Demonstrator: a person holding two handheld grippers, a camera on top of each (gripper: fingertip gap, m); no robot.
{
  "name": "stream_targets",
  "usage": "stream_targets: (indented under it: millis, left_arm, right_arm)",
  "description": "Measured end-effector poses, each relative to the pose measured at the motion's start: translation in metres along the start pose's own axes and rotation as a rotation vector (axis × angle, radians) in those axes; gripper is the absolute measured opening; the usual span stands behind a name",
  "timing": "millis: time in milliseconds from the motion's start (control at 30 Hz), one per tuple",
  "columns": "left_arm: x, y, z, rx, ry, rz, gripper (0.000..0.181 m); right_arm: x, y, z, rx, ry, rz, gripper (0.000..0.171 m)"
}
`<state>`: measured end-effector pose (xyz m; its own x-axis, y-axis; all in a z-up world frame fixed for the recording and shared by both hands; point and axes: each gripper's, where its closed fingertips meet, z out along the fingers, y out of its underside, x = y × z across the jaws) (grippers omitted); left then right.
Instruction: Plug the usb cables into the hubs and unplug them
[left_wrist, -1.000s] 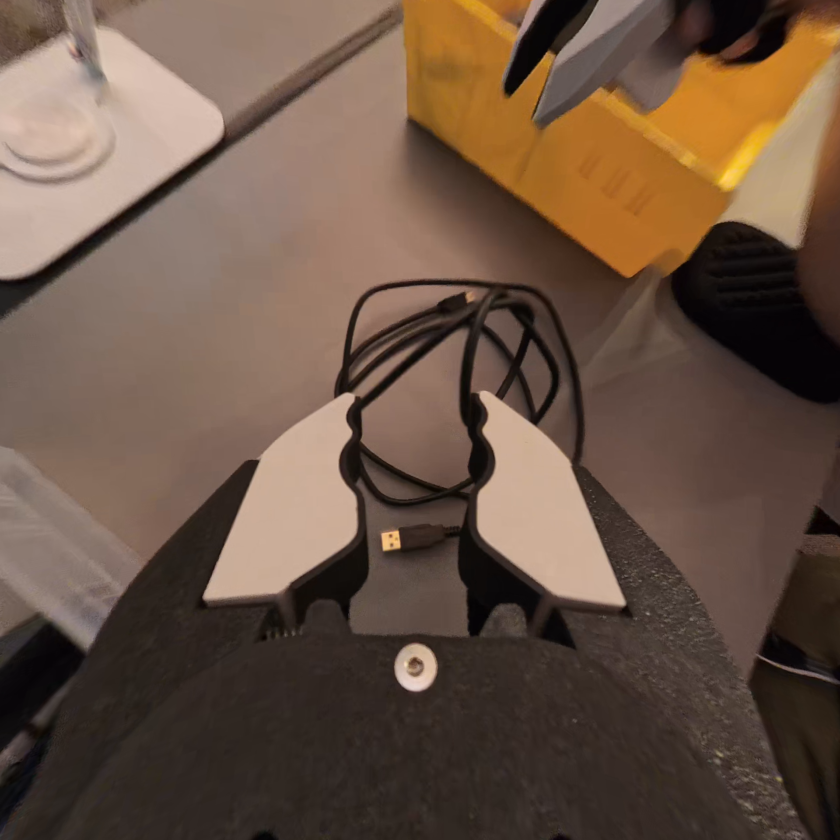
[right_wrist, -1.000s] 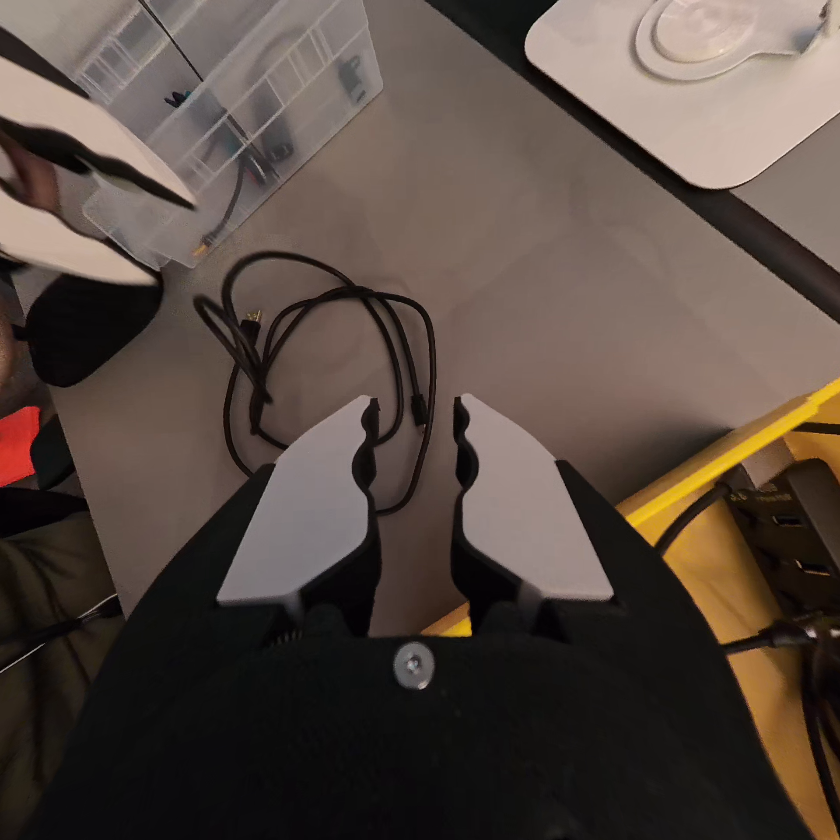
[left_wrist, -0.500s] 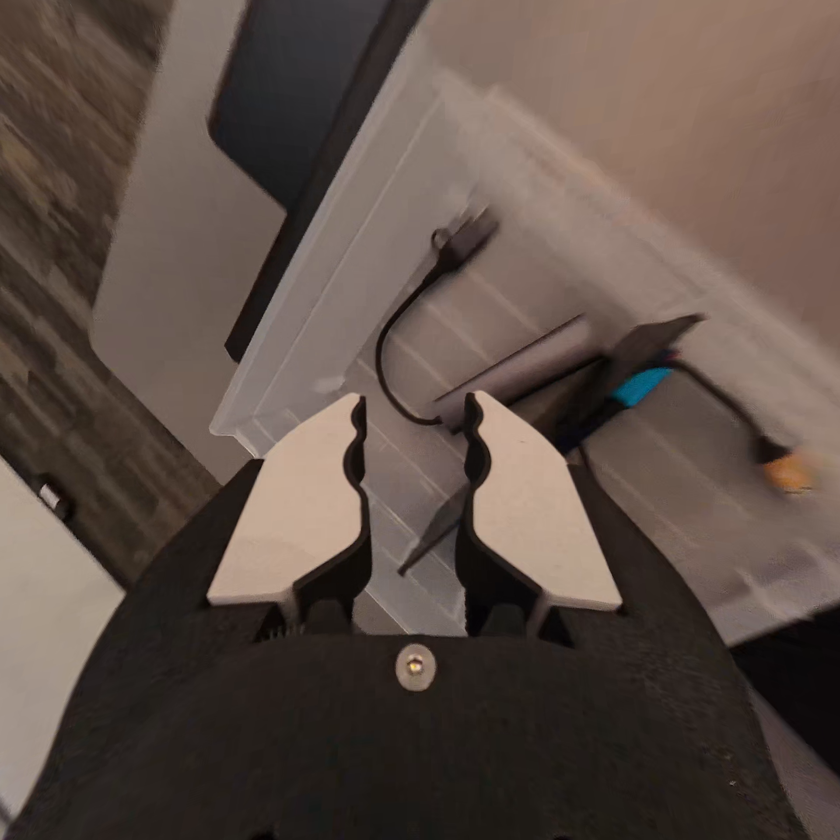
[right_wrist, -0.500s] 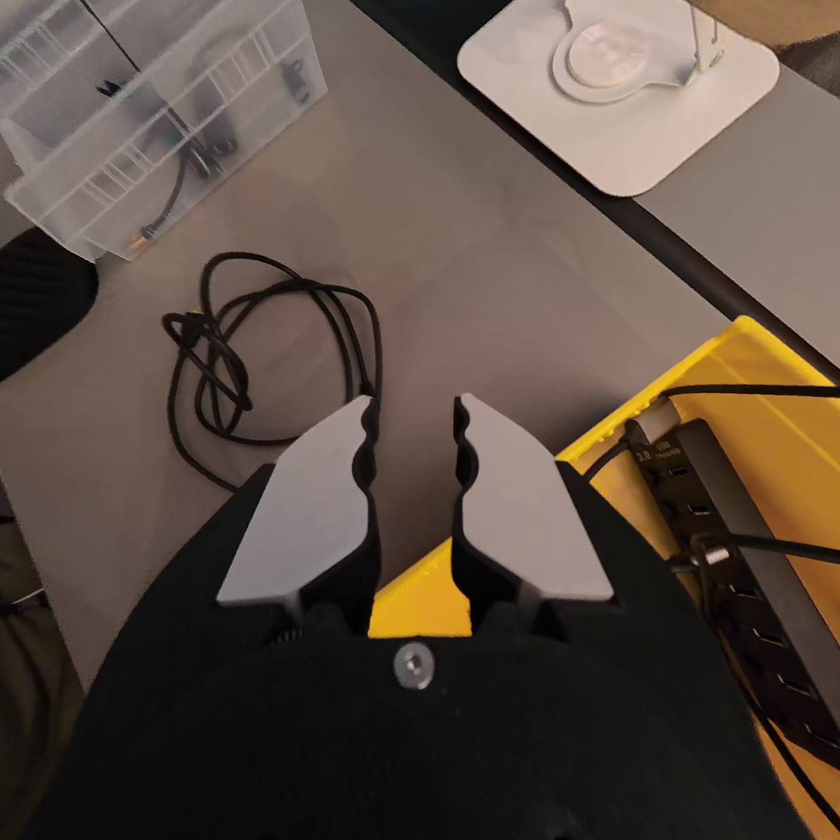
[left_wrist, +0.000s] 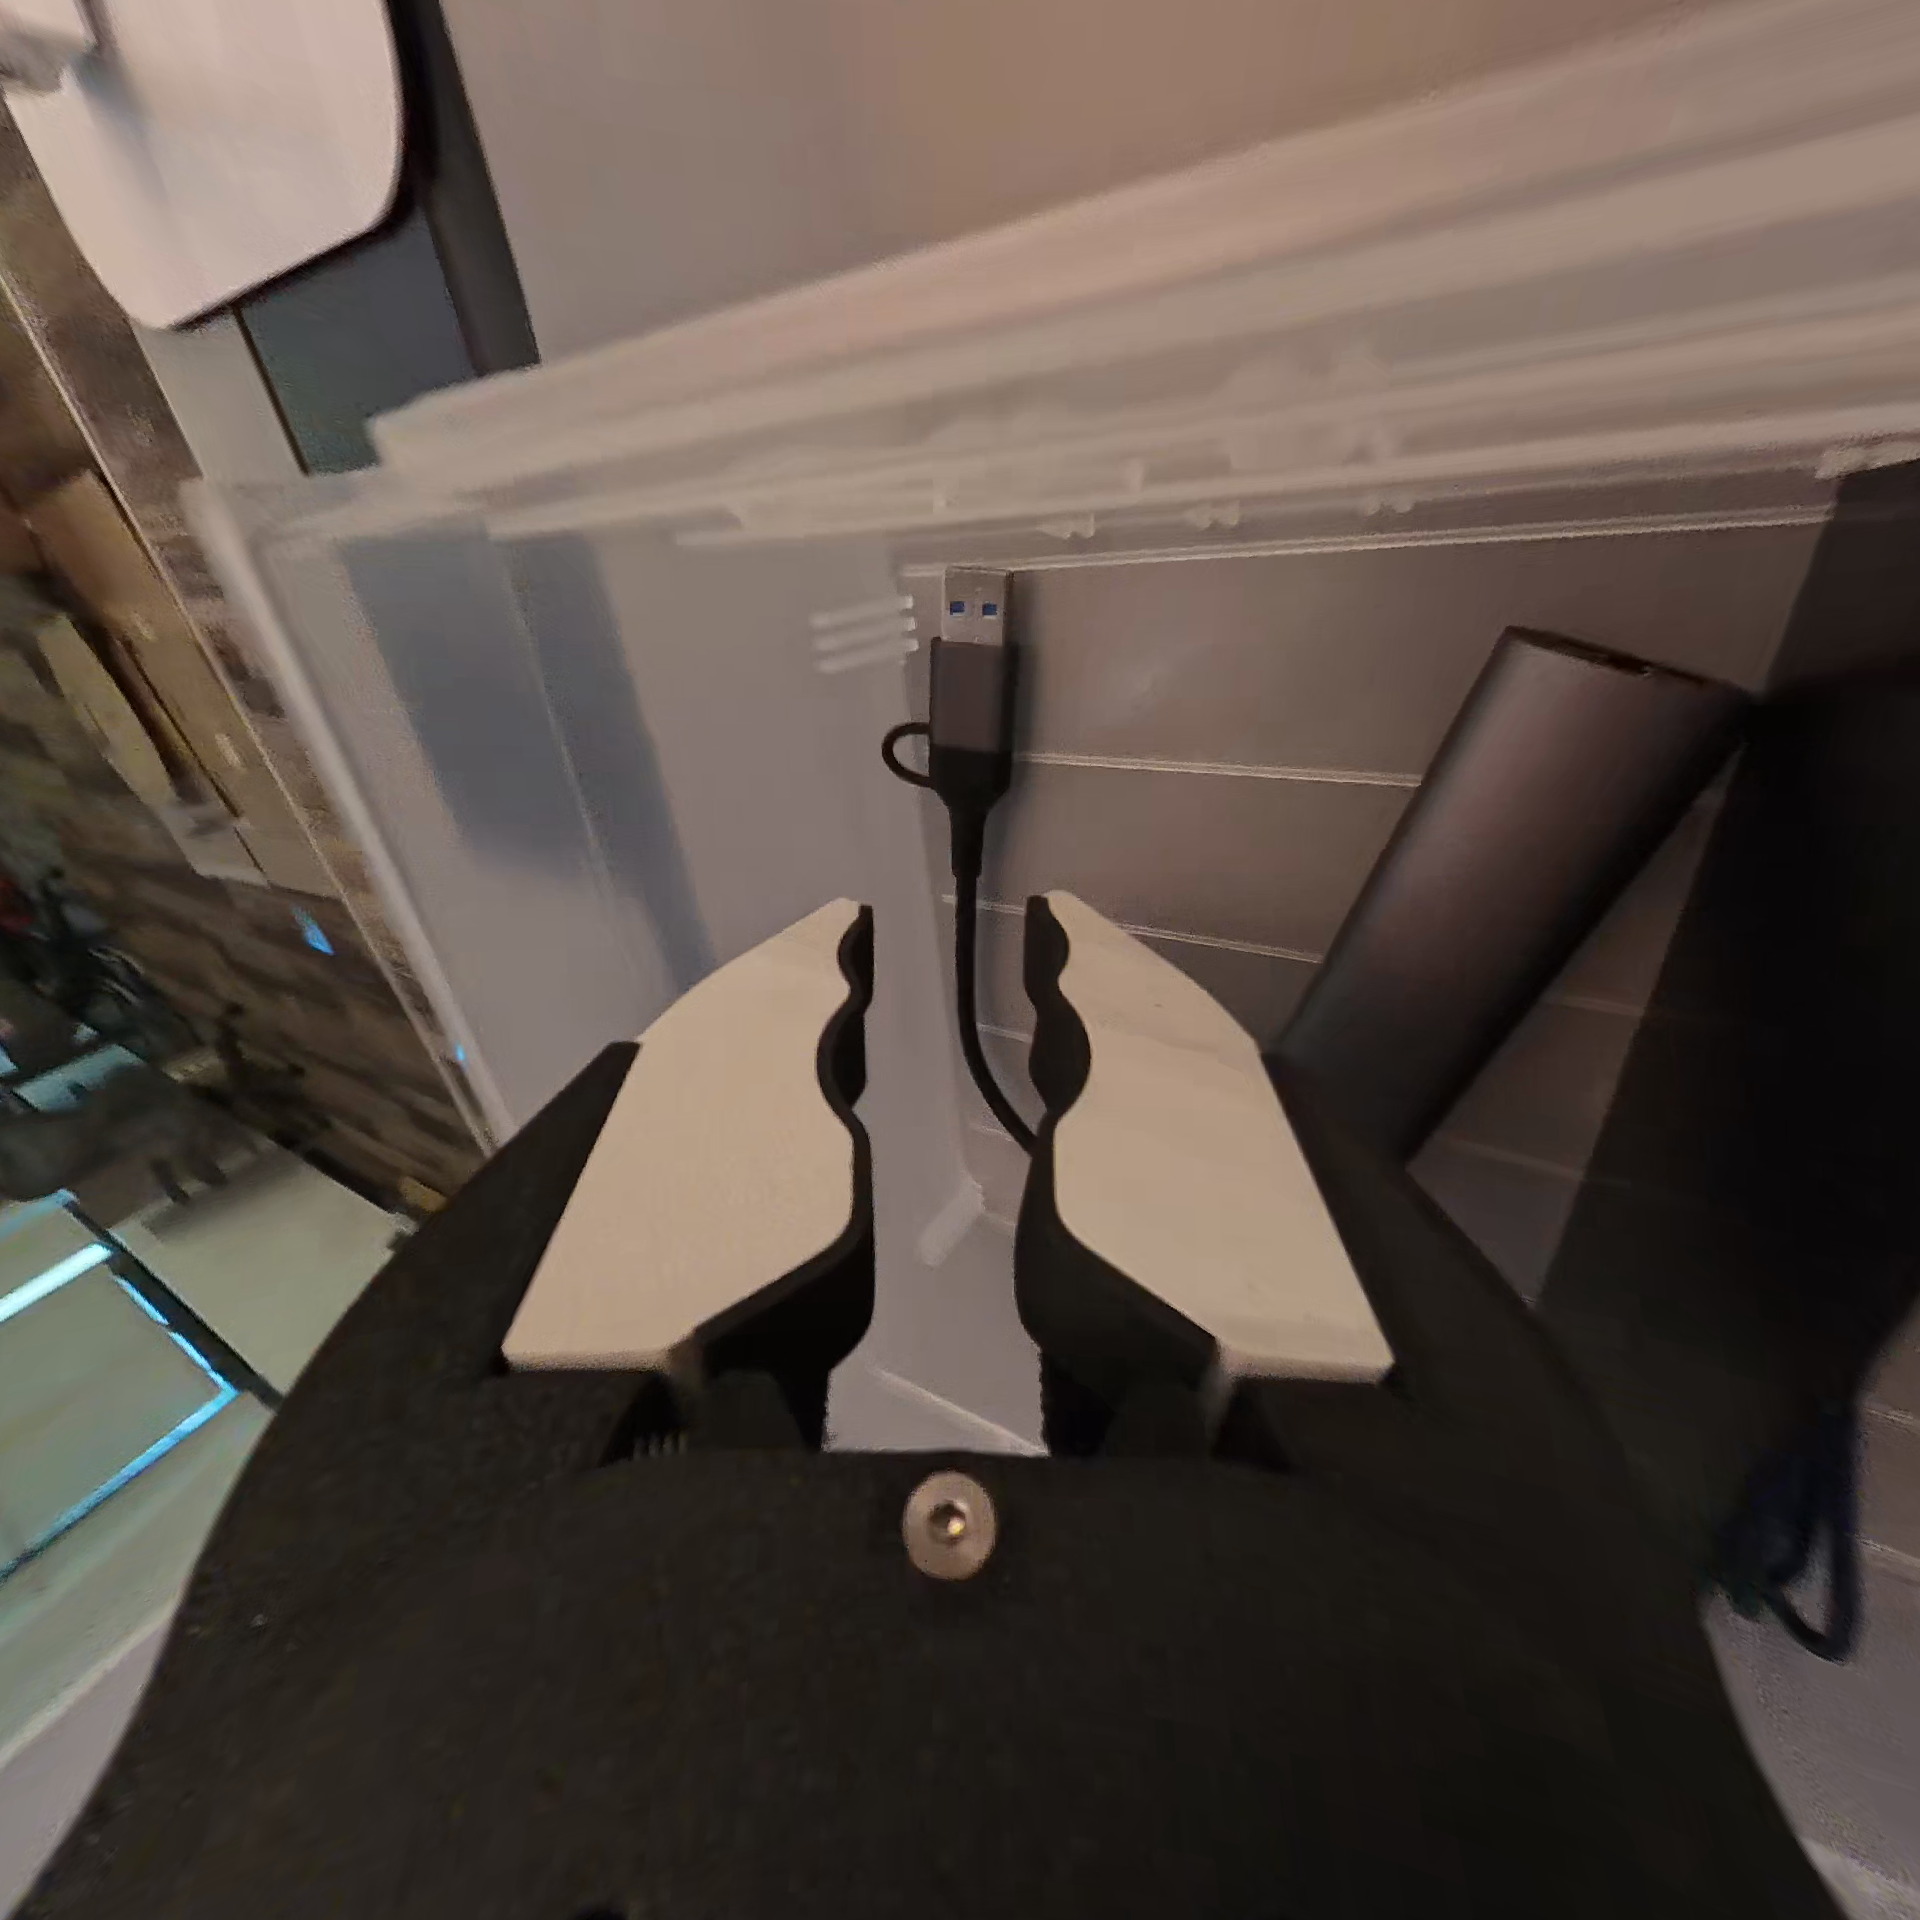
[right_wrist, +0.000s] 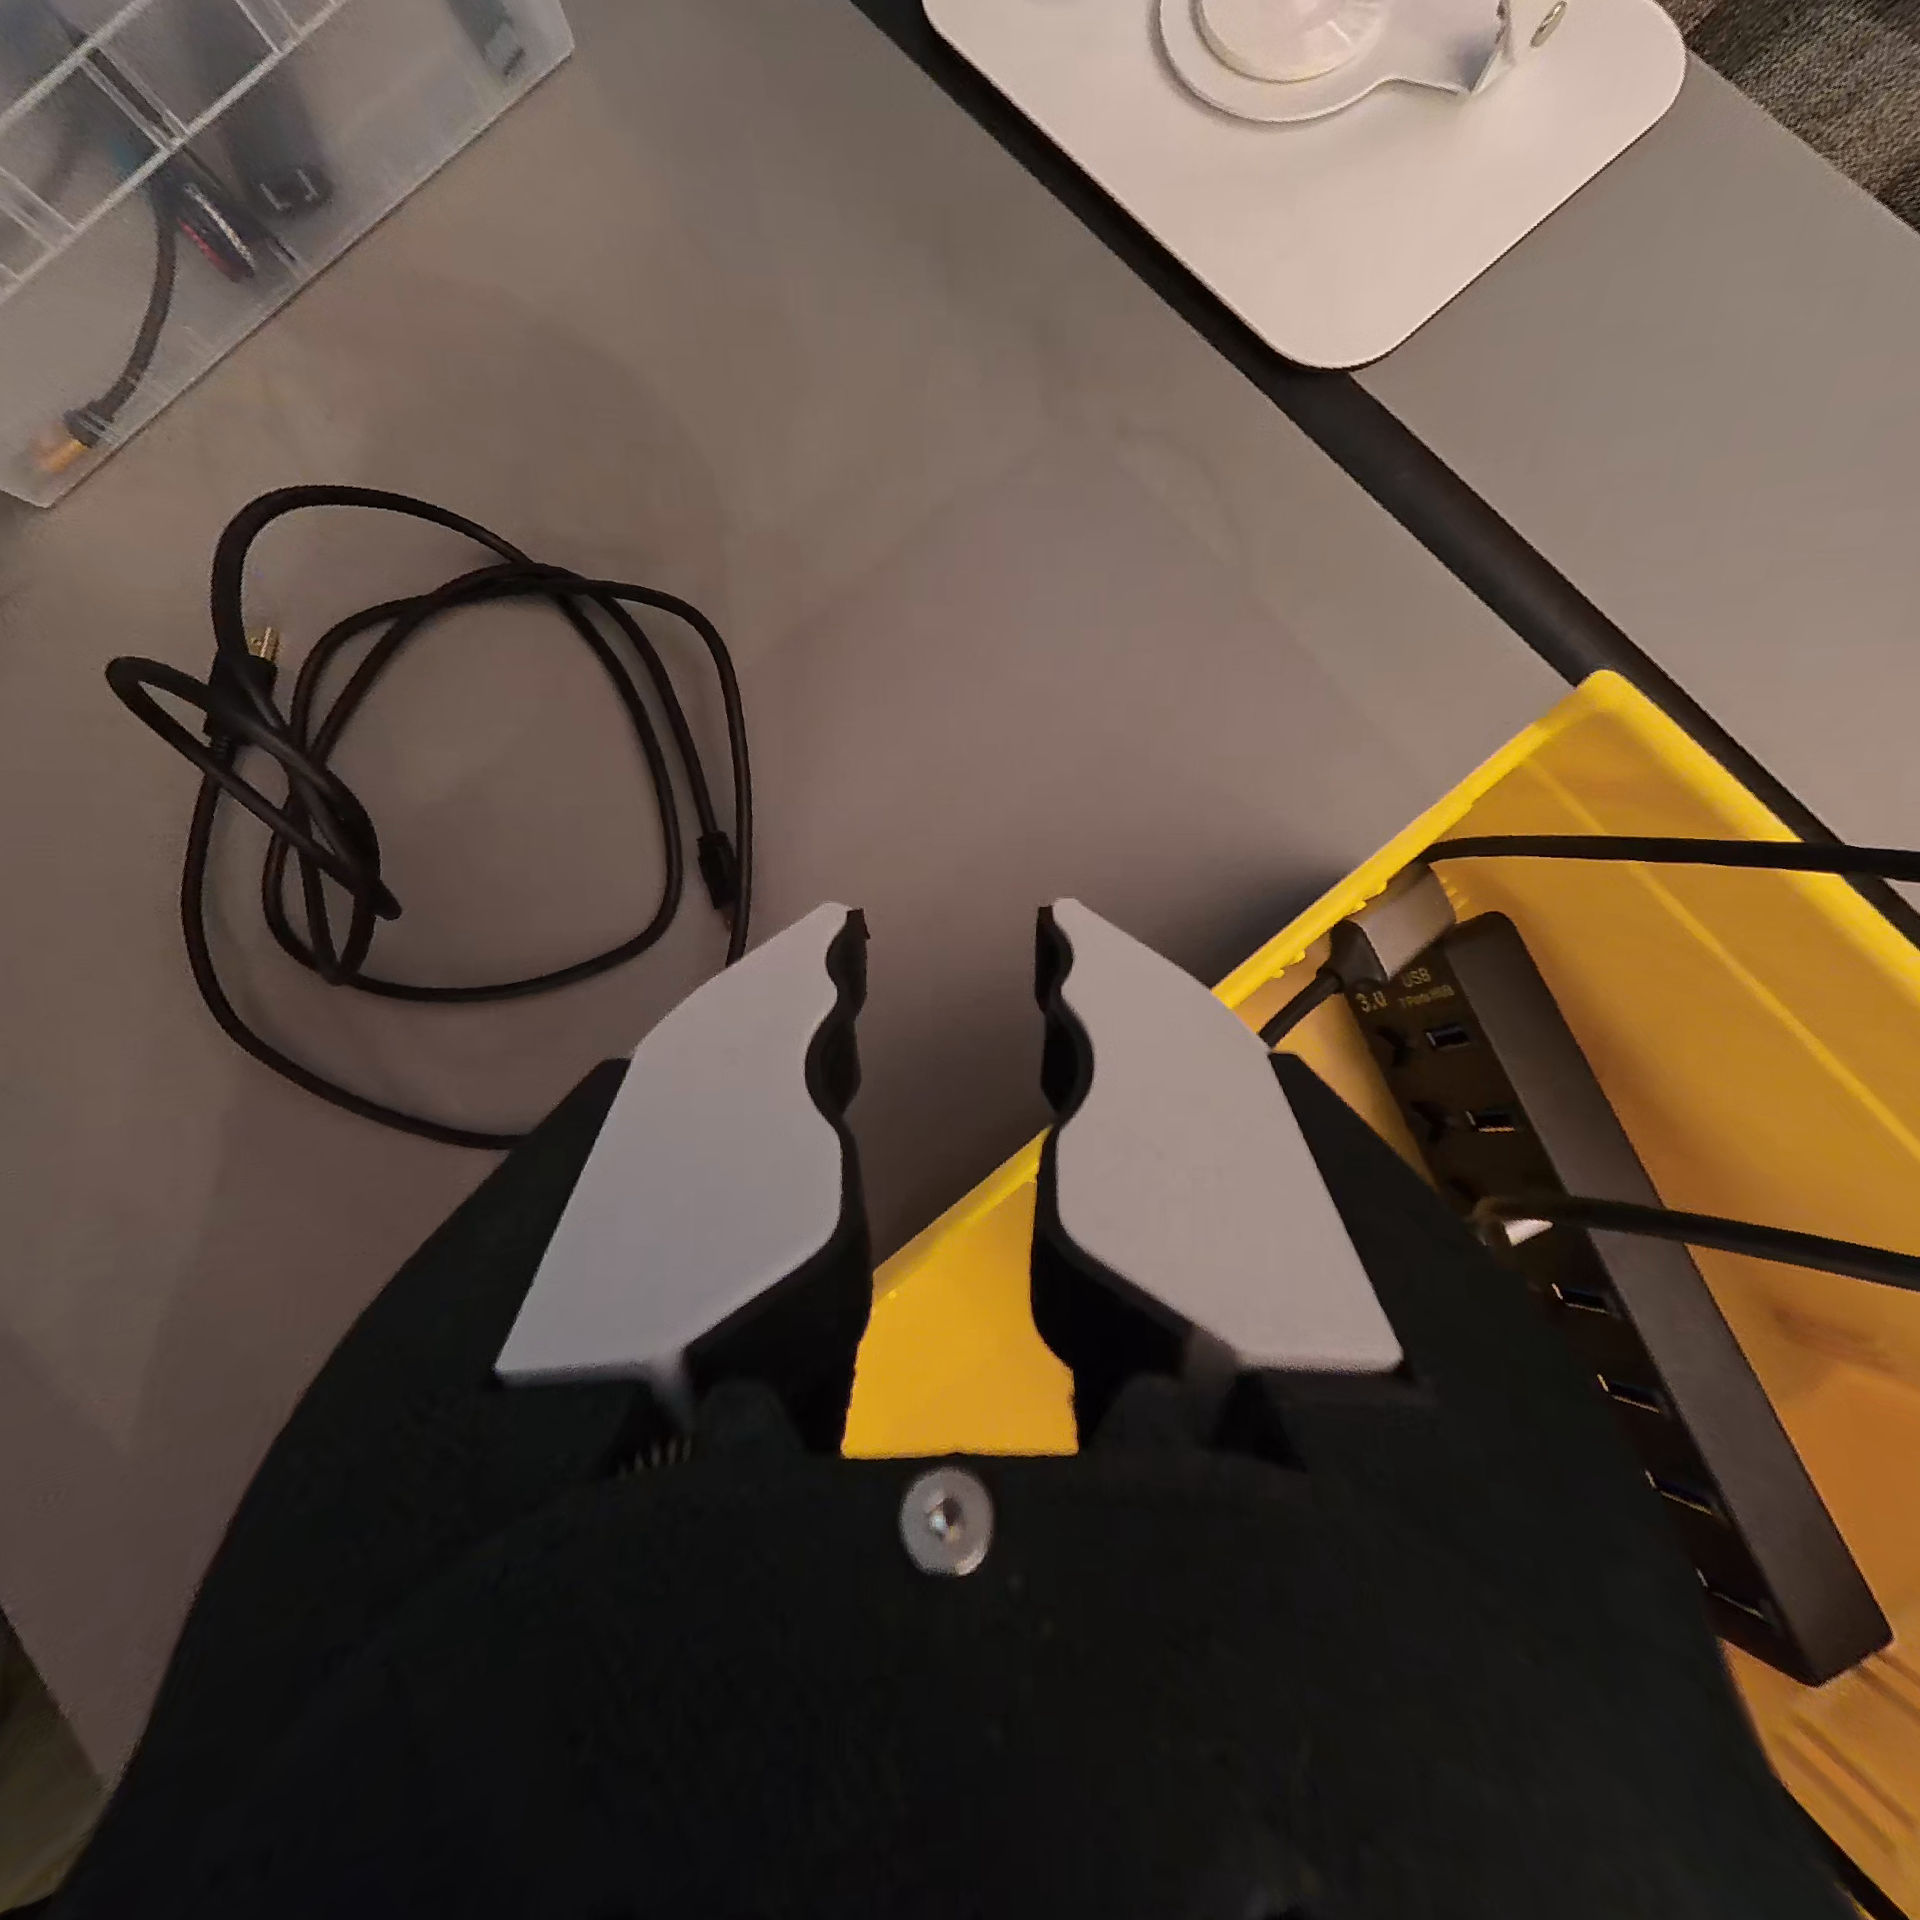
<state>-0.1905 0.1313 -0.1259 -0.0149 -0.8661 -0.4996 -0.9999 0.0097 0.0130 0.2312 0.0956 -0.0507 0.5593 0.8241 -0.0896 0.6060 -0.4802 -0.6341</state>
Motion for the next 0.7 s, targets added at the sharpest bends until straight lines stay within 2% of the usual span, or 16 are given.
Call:
stream_targets:
  millis: [267, 467, 700]
  left_arm:
    - [0.005, 0.015, 0.026, -0.034, 0.075, 0.122, 0.022]
    - [0.006, 0.018, 0.03, -0.054, 0.108, 0.148, 0.004]
    - [0.012, 0.028, 0.025, -0.111, 0.123, 0.108, 0.004]
  right_arm:
    - [0.002, 0.001, -0.005, -0.012, 0.038, -0.017, 0.032]
    - [-0.001, 0.003, -0.002, -0.035, 0.032, -0.037, 0.032]
    - [-0.006, 0.006, 0.0, -0.064, 0.034, -0.074, 0.032]
